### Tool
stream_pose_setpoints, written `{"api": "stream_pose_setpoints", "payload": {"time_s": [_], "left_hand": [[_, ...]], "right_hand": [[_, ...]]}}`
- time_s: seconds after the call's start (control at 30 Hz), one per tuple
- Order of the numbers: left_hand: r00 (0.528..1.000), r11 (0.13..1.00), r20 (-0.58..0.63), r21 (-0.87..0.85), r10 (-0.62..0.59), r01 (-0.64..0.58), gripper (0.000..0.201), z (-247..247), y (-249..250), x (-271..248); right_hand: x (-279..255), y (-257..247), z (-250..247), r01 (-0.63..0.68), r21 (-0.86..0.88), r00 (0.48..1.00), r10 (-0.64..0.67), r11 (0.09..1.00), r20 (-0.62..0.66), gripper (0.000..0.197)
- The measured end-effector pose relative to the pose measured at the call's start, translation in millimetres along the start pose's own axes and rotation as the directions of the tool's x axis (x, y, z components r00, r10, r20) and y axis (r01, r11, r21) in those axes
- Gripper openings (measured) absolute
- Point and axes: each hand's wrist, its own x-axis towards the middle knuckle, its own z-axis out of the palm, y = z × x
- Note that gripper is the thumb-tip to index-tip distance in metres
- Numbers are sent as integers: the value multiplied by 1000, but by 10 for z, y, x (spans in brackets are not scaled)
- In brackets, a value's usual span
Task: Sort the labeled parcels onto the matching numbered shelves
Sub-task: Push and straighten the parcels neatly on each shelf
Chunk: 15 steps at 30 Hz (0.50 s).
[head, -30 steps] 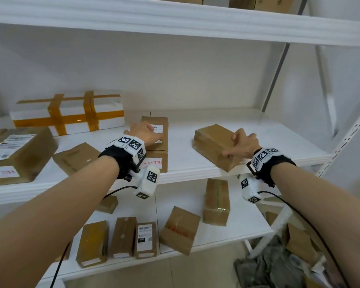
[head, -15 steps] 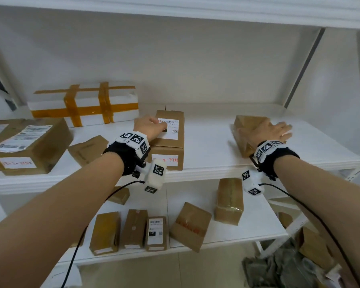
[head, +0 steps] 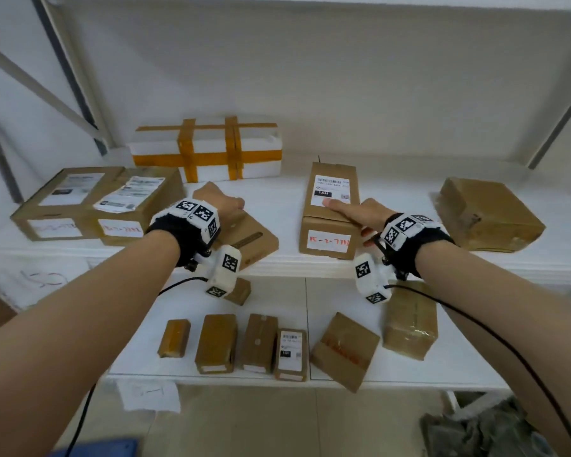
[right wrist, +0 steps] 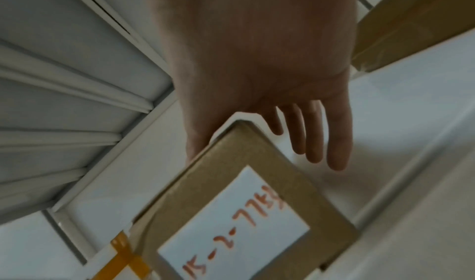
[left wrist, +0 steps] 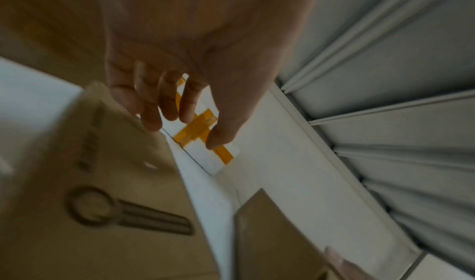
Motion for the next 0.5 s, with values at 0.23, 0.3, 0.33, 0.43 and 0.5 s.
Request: {"api": "stream_pose_setpoints", "payload": {"time_s": [0.23,0.3,0.33,0.43,0.5], "left_hand": [[979,970,168,-191,-117,149,56,-19,-473,28],[960,950,253,-250,-122,187,46,40,-487,-34],[954,950,274,-247,-120,190,45,83,-482,-54],[944,958,317,-230,-93,171,44,207,-470,-2],[941,950,329,-262,-76,168,45,274,-433,47]], "right_hand": [[-45,-37,62,-82,18,994,81,996,78,56],[-57,-53,71,-95,12,993,93,995,78,56],[-52,-57,67,-99,17,992,97,995,77,57],[-84,-81,52,-111,29,991,109,993,84,55],[-97,-85,40,-117,38,990,113,992,80,55]]}}
